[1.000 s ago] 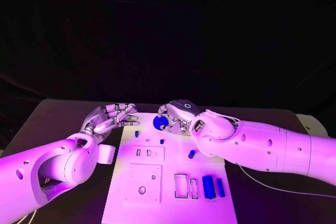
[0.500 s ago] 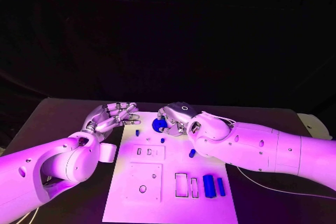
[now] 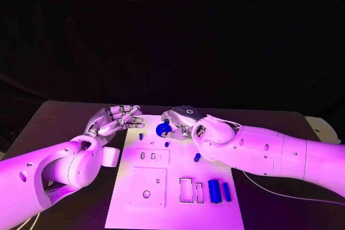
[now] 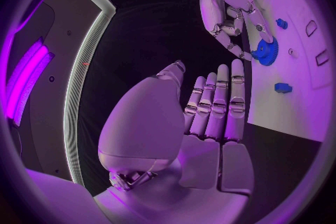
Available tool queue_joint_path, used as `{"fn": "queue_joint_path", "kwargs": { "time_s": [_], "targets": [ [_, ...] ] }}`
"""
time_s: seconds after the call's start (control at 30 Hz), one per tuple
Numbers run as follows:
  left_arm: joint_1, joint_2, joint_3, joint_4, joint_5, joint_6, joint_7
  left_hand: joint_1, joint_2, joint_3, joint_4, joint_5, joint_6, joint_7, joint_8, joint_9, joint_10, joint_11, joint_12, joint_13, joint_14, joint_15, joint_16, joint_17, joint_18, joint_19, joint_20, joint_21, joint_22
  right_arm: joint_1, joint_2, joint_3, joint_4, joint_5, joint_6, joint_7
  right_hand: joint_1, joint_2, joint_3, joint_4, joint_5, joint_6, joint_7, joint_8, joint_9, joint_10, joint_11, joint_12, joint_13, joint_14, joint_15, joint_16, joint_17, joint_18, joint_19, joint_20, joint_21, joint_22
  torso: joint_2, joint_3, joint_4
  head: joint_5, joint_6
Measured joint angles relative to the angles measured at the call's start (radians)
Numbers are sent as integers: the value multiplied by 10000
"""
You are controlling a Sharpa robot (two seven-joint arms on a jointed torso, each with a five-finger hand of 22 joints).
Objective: Assemble the parts on the task board
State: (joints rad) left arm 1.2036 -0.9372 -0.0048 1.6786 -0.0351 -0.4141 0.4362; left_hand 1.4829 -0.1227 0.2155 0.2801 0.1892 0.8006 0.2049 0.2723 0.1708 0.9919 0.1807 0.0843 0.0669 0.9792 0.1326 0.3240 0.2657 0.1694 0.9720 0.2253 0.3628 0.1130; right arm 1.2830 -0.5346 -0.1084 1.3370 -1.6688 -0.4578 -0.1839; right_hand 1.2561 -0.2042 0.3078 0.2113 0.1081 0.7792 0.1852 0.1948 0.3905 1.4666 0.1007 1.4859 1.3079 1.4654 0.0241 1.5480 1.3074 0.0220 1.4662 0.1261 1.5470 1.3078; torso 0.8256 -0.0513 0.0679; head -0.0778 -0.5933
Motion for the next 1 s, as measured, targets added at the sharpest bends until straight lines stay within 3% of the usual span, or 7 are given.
{"fn": "queue_joint_path", "kwargs": {
  "time_s": [0.1,0.2,0.4,0.63,0.73,0.87,1.0],
  "targets": [
    [0,-4,0,0,0,0,-2,0,0,0,0,0,0,0,0,0,0,0,0,0,0,0,0,0,0,0,0,0,0,0,-34,0,22,16,-2,0,407,299,-1330,669,25,26,72,-281,-122,0,31,0,0,11,9,0,0,1,1,67,0,0,0,-2,4,-8,8],
    [0,-7,0,0,0,0,-4,0,0,0,0,0,0,0,0,0,0,0,0,0,0,0,0,0,0,0,0,0,0,1,-167,0,149,37,-22,1,447,327,-1597,803,166,168,59,-287,-135,0,30,0,-1,11,9,0,-1,1,0,67,0,-1,-1,-2,7,-10,20],
    [0,-27,0,-2,0,0,-7,0,0,0,0,0,0,0,0,0,0,0,0,0,0,0,0,-1,0,0,0,0,0,3,-825,11,776,162,-209,29,446,540,-1632,810,375,518,-49,-209,-107,0,30,82,-2,11,9,0,-1,2,0,67,9,-2,-6,4,-5,0,35],
    [0,-85,0,-1,0,0,-8,0,0,28,-29,0,0,0,0,0,0,0,0,0,0,0,-60,25,-1,0,0,0,-9,199,-2421,130,1791,873,-710,260,566,693,-1531,709,544,801,-118,-132,-95,-17,-61,183,-2,11,9,0,-1,1,0,66,70,-3,-8,20,-35,-42,67],
    [1,-100,0,4,0,1,-10,0,0,28,-29,0,0,0,0,0,0,0,0,0,0,0,-59,25,0,0,0,0,-9,349,-3091,164,1923,1539,-750,549,807,754,-1387,602,544,846,-154,-133,-95,-17,-61,183,-3,0,-8,0,-2,1,1,55,-42,-3,-13,28,-62,-91,86],
    [0,-109,0,17,0,8,-15,0,0,28,-29,0,0,0,0,0,0,0,0,7,0,0,-60,41,0,0,0,0,-9,413,-3826,165,1900,2480,-627,1053,1188,614,-1220,436,584,949,-176,-133,-108,20,-97,138,-3,13,-67,0,1,1,0,-11,-274,-4,-20,35,-111,-157,100],
    [0,-111,-1,24,0,32,-23,0,0,28,-29,0,0,0,0,0,0,0,0,15,0,0,-59,66,0,11,-11,0,-9,402,-4448,150,1658,3507,-288,1675,1336,544,-1143,360,584,1065,-239,-133,-119,-16,-133,118,-3,12,-67,0,7,1,0,-11,-291,-4,-20,74,-159,-218,107]
  ]
}}
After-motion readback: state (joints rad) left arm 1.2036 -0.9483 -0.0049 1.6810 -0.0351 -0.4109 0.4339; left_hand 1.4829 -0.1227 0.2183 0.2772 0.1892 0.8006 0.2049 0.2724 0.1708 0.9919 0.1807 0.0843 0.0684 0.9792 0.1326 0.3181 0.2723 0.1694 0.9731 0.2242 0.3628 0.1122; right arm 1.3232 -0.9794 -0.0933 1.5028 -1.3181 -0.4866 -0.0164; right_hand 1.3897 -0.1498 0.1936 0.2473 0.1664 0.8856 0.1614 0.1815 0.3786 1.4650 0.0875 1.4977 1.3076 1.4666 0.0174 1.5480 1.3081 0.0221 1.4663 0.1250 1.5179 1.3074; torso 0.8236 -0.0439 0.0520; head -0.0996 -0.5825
